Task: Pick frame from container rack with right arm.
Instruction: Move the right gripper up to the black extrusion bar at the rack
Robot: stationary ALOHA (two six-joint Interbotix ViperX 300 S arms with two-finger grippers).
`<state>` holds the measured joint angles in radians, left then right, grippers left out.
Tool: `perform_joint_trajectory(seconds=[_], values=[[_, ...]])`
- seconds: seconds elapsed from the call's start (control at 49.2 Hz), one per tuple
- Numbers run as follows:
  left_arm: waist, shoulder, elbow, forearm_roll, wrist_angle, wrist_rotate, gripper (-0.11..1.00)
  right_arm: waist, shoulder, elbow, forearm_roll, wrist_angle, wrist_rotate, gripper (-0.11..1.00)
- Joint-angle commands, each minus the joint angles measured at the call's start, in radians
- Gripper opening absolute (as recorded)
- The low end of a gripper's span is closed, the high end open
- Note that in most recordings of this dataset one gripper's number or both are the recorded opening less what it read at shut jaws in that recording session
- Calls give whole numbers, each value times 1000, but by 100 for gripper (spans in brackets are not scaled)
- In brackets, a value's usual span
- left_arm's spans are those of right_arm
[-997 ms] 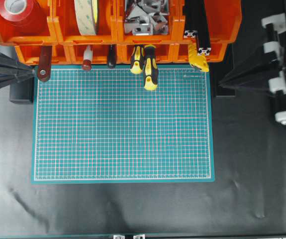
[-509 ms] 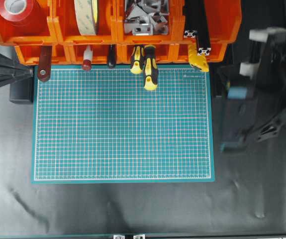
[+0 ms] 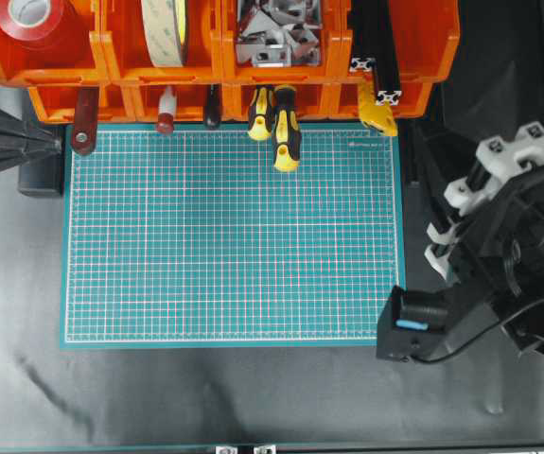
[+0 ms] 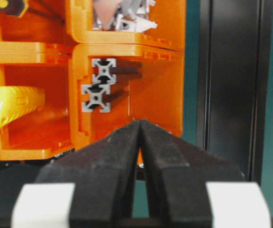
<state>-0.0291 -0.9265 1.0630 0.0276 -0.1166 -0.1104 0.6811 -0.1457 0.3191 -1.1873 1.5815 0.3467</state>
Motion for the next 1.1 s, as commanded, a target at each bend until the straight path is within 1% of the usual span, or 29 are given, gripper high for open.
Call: perform_joint_trajectory(seconds=[0.0, 0.041, 0.142, 0.203, 0.285, 0.346, 0.407, 0.448, 0.57, 0.651, 1.078], values=[[-2, 5, -26, 5, -5, -3, 0, -3, 0, 12, -3, 8, 11, 2], [-2, 5, -26, 5, -5, -3, 0, -3, 6, 17, -2, 0, 11, 6], [-2, 3, -25, 5, -5, -3, 0, -6, 20, 25, -3, -9, 12, 21], [-2, 3, -23, 5, -5, -3, 0, -5, 28, 35, -5, -9, 14, 34], [-2, 3, -23, 5, -5, -5, 0, -8, 37, 51, -11, -8, 18, 57], [-2, 5, -23, 5, -5, -5, 0, -11, 46, 66, -23, -6, 21, 72], [0, 5, -21, 5, -5, -5, 0, -18, 52, 87, -41, -12, 32, 81], [0, 6, -23, 5, -5, -5, 0, -29, 55, 104, -57, -14, 48, 83], [2, 9, -21, 5, -6, -8, 0, -66, 57, 137, -91, -23, 106, 80], [2, 9, -21, 5, -5, -8, 0, -87, 57, 144, -112, -29, 123, 80], [8, 9, -15, 5, -5, -8, 0, -160, 75, 149, -132, -101, 127, 80]])
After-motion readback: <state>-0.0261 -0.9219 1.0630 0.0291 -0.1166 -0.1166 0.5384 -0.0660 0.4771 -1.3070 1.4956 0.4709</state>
